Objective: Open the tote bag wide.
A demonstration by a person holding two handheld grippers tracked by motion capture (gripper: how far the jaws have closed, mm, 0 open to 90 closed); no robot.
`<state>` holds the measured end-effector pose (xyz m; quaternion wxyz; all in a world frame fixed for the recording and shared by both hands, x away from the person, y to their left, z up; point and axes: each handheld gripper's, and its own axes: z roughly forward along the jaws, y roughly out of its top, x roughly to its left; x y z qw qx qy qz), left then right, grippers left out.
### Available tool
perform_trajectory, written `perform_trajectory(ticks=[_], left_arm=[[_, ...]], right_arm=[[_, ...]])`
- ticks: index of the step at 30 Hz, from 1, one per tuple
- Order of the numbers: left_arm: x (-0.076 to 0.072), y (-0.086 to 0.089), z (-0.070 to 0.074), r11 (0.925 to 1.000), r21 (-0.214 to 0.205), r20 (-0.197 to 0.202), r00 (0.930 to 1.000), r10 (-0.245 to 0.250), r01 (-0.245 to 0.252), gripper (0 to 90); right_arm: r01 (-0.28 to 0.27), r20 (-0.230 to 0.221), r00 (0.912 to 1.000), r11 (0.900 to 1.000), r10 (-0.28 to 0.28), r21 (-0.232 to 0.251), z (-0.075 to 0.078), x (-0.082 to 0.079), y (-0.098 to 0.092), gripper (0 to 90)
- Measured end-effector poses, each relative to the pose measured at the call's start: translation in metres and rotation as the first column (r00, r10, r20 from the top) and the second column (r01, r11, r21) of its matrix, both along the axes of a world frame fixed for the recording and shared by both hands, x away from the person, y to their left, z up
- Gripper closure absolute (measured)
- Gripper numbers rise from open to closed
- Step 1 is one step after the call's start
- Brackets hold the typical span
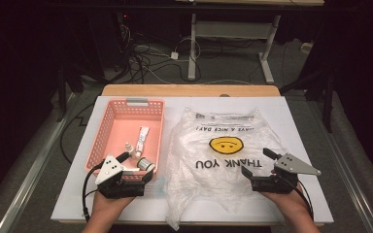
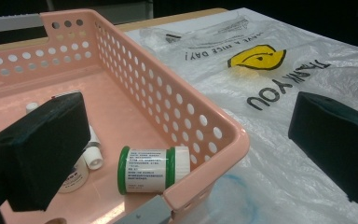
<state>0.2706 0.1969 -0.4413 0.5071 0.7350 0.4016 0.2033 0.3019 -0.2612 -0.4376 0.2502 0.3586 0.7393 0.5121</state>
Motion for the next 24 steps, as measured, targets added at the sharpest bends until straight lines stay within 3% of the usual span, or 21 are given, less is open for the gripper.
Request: perform_trajectory(ticks=[9, 12, 17, 24], left_arm=[[-0.002, -0.002, 0.001, 1.0000, 0.002, 0.000, 1.0000, -0.009, 0.009, 0.0], [-0.001, -0.004, 0.001, 0.9999, -0.003, -0.002, 0.9999, -0.010, 0.010, 0.0], [0.003, -0.005, 0.000, 0.9996, -0.021, -0.018, 0.9997, -0.017, 0.017, 0.0], [0.000, -0.008, 0.001, 0.9998, 0.009, -0.002, 0.9998, -0.018, 0.018, 0.0]], right_arm=[[0.004, 0.006, 1.0000, 0.9999, -0.003, -0.011, 0.003, -0.003, -0.003, 2.6], [-0.001, -0.026, 0.9997, 1.0000, 0.001, 0.001, 0.005, -0.001, -0.010, 8.2], [0.062, -0.040, 0.9973, 0.9979, -0.062, -0.019, 0.006, 0.003, -0.031, 9.6], [0.141, -0.050, 0.9888, 0.9900, -0.140, 0.004, 0.007, 0.008, -0.062, 11.7]])
